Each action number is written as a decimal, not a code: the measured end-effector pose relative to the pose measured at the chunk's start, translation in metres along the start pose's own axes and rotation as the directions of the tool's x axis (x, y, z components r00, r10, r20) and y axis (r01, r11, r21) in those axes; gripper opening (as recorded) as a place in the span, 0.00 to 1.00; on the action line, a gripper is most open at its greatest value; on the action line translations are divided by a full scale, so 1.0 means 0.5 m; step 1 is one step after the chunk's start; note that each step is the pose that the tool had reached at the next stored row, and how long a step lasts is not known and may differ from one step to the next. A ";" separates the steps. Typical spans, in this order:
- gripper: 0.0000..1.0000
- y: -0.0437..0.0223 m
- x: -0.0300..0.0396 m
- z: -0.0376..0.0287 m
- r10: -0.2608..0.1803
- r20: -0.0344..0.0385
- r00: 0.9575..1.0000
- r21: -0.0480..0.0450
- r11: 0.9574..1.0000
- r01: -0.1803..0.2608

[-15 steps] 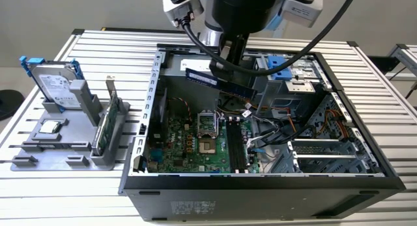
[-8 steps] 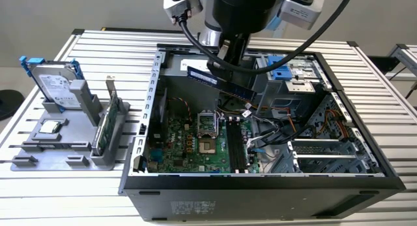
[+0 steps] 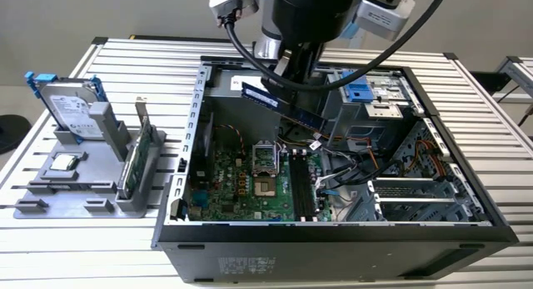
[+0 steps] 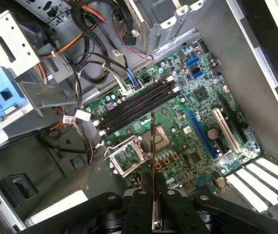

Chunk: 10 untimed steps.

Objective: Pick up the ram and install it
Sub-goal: 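Insert the ram into the slot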

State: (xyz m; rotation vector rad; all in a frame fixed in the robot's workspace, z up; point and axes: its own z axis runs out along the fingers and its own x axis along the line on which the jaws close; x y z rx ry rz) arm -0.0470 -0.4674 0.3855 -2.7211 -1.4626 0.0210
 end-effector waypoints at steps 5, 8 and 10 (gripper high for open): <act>0.00 0.001 0.000 0.000 0.049 -0.002 0.999 0.001 0.999 -0.049; 0.00 0.001 0.001 0.000 0.078 -0.003 0.997 0.001 0.997 -0.078; 0.00 0.001 0.001 0.000 0.096 -0.003 0.995 0.002 0.995 -0.096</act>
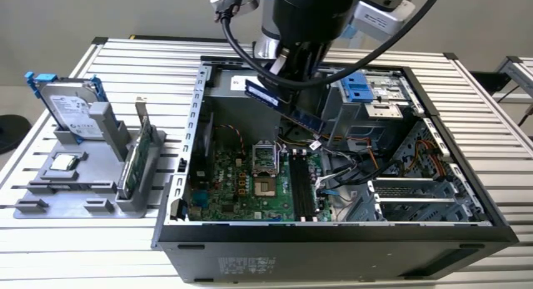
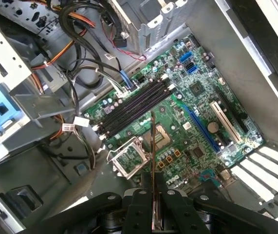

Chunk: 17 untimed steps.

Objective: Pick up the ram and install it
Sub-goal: 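Insert the ram into the slot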

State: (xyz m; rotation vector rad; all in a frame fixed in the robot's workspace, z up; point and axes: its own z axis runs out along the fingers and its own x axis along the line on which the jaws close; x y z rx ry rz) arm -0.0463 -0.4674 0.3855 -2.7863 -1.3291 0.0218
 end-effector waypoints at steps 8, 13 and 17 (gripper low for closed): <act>0.00 0.001 0.001 0.000 0.066 -0.002 0.998 0.002 0.998 -0.066; 0.00 0.001 0.001 0.000 0.095 -0.002 0.995 0.003 0.995 -0.095; 0.00 0.001 0.001 0.000 0.121 -0.003 0.993 0.003 0.993 -0.121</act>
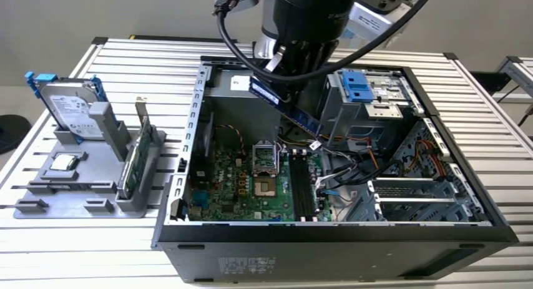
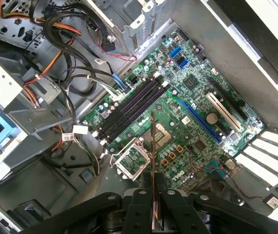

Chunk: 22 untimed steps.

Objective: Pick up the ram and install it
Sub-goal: 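Insert the ram into the slot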

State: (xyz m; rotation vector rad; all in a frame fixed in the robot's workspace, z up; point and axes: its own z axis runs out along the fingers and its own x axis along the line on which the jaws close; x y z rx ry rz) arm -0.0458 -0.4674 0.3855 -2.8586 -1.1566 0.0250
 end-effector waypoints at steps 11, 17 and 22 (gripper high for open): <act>0.00 0.000 0.000 0.000 0.065 -0.001 0.998 0.002 0.998 -0.065; 0.00 0.000 0.000 0.000 0.094 -0.001 0.996 0.004 0.996 -0.094; 0.00 0.000 0.000 0.000 0.117 -0.001 0.993 0.005 0.993 -0.117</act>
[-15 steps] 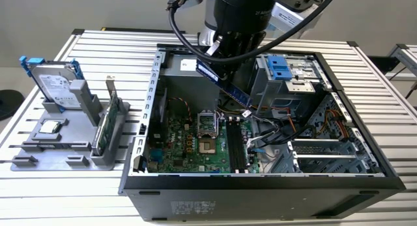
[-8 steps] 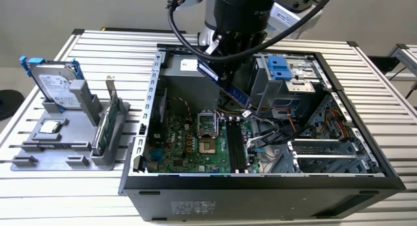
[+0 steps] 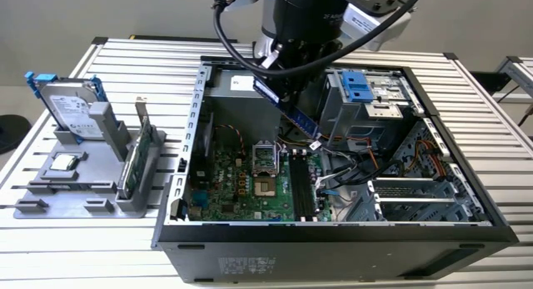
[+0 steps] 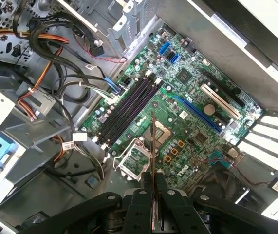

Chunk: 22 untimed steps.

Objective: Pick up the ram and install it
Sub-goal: 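Insert the ram into the slot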

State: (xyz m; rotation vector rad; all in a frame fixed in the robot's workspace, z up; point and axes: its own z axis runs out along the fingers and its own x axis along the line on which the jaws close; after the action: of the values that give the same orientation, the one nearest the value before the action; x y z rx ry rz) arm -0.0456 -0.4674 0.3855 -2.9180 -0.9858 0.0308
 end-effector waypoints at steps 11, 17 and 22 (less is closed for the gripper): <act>0.00 0.001 0.001 0.000 0.101 -0.003 0.995 0.003 0.995 -0.101; 0.00 0.002 0.002 0.000 0.157 -0.006 0.988 0.004 0.988 -0.157; 0.00 0.002 0.003 0.000 0.204 -0.009 0.979 0.004 0.979 -0.204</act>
State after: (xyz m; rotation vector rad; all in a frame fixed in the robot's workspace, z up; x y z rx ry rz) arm -0.0439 -0.4674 0.3855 -3.0003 -0.6800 0.0286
